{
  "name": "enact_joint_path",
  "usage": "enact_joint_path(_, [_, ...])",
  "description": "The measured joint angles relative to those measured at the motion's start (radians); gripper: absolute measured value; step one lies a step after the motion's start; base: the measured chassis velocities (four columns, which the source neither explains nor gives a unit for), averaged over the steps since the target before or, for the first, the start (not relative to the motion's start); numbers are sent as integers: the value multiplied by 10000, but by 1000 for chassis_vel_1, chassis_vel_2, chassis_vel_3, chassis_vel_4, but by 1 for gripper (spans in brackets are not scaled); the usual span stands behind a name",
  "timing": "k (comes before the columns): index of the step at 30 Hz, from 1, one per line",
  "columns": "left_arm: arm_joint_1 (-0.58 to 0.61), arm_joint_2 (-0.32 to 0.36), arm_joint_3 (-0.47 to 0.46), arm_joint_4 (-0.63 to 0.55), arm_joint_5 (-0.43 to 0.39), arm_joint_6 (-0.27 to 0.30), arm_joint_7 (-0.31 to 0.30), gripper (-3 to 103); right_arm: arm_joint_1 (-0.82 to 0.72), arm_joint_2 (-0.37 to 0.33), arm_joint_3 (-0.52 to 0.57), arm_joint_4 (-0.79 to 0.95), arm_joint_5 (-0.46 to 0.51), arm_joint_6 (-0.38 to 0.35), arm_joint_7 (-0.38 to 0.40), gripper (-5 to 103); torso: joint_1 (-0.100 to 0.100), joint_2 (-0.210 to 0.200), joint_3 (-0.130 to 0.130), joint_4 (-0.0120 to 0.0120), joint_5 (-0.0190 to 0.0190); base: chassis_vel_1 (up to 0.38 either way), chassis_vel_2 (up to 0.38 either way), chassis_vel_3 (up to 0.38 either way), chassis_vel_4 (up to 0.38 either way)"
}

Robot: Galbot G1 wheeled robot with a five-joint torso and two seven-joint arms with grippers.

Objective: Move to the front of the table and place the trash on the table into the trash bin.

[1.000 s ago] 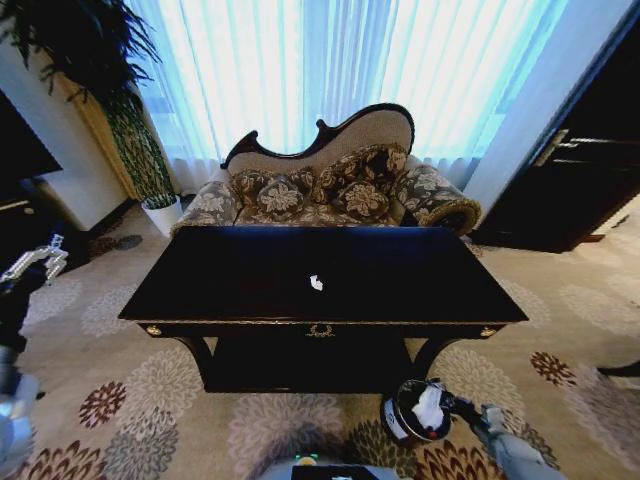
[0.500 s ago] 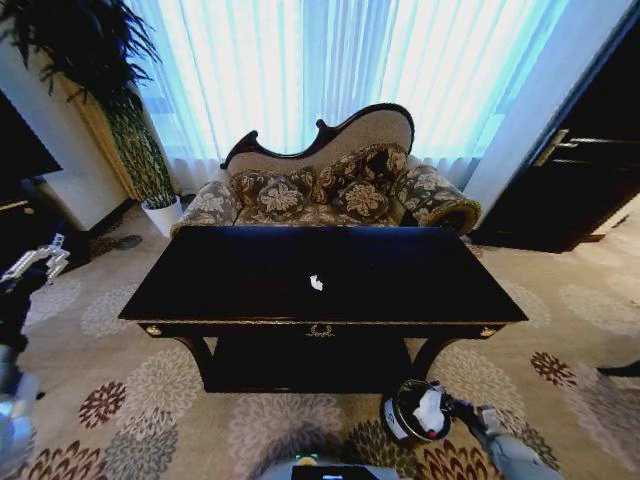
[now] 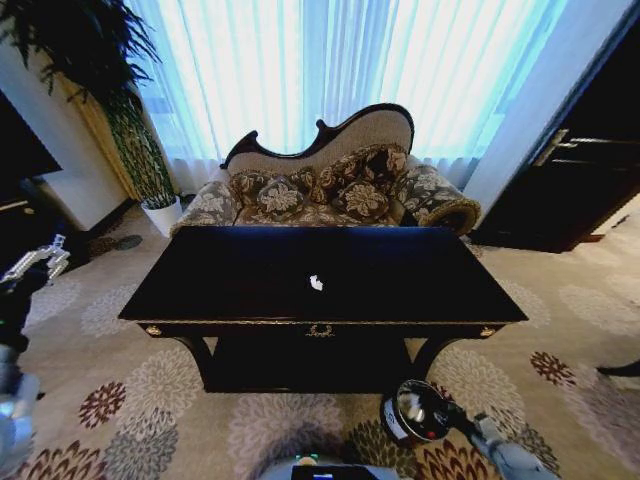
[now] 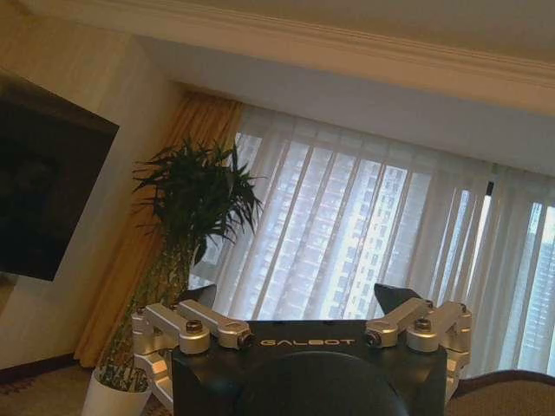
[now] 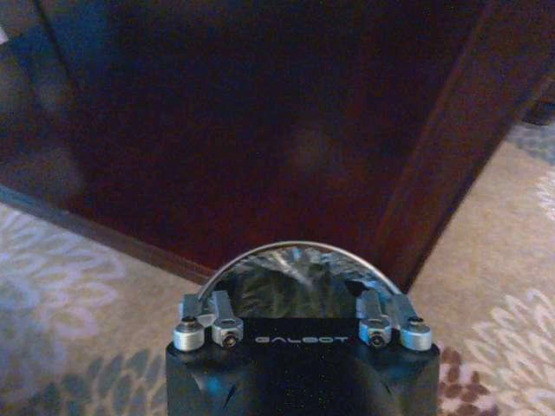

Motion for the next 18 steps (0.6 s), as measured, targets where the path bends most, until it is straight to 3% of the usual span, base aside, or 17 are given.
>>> enact_joint_path(1, [0, 0, 0, 0, 0, 0, 0, 100, 0, 0, 0, 0, 0, 0, 0, 57, 0, 0, 0, 0, 0, 0, 0, 0, 0])
enact_joint_path(4, [-1, -8, 2, 0, 11, 1, -2, 100, -312, -90, 94, 457, -103, 255, -624, 73, 0, 1, 0, 2, -2, 0, 0, 0, 0])
enact_joint_path(7, [-2, -24, 9, 0, 19, 1, -5, 100, -614, -158, 91, 947, 101, 307, -956, 79, -1, 0, 0, 1, -2, 0, 0, 0, 0])
enact_joint_path(8, [-8, -35, 37, 0, 34, 4, -5, 100, -1005, -238, 89, 1640, 459, 305, -1264, 89, 0, 1, 0, -1, 0, 0, 0, 0, 0])
enact_joint_path(10, [-20, -38, 61, 0, 43, 8, -8, 100, -1217, -296, 88, 2105, 786, 274, -1372, 89, 0, 0, 0, -5, -1, 0, 0, 0, 0])
enact_joint_path(13, [-40, -56, 138, 0, 80, 25, -42, 100, -1741, -513, 250, 3356, 1722, 145, -1779, 99, -1, 1, 0, 2, -2, 0, 0, 0, 0])
enact_joint_path(18, [-67, -102, 226, 0, 105, 34, -50, 100, -2213, -873, 646, 4253, 2236, 785, -3035, 100, 0, 1, 0, 2, -3, 0, 0, 0, 0])
